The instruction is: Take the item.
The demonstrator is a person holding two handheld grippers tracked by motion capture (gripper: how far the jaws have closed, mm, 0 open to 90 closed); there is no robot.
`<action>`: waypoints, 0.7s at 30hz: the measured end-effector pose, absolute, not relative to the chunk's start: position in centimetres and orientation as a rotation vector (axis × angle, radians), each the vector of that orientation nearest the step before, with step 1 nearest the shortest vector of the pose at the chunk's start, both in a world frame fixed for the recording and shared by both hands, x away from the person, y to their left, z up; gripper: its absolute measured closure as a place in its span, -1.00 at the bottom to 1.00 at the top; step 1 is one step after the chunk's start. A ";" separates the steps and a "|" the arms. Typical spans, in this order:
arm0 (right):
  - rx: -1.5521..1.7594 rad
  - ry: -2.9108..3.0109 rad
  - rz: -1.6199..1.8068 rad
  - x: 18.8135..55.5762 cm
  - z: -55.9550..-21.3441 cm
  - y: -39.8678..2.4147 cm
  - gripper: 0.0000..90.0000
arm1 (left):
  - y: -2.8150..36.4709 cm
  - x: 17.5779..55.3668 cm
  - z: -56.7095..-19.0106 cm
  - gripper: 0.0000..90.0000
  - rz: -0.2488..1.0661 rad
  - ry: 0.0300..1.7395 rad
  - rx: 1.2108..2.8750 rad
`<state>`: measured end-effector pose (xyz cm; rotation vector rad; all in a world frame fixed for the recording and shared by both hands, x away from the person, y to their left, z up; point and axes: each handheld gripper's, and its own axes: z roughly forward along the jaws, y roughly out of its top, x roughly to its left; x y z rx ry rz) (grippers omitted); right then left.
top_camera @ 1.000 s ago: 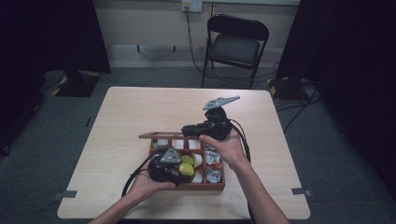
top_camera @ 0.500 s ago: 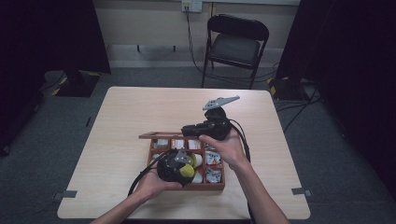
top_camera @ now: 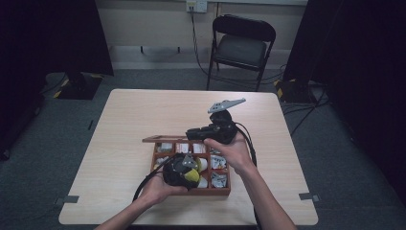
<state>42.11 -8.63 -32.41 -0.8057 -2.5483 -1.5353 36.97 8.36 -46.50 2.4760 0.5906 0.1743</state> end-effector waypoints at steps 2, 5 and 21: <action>-0.806 -2.548 -1.535 42.1 -32.4 -8.6 0.82 | 8.4 37.0 -46.5 -0.14 0.170 0.584 2.477; -0.806 -2.549 -1.535 42.1 -32.4 -8.6 0.82 | 8.6 37.0 -46.4 -0.14 0.157 0.588 2.464; -0.807 -2.547 -1.536 42.1 -32.4 -8.7 0.83 | 9.2 36.4 -45.6 -0.14 0.161 0.553 2.394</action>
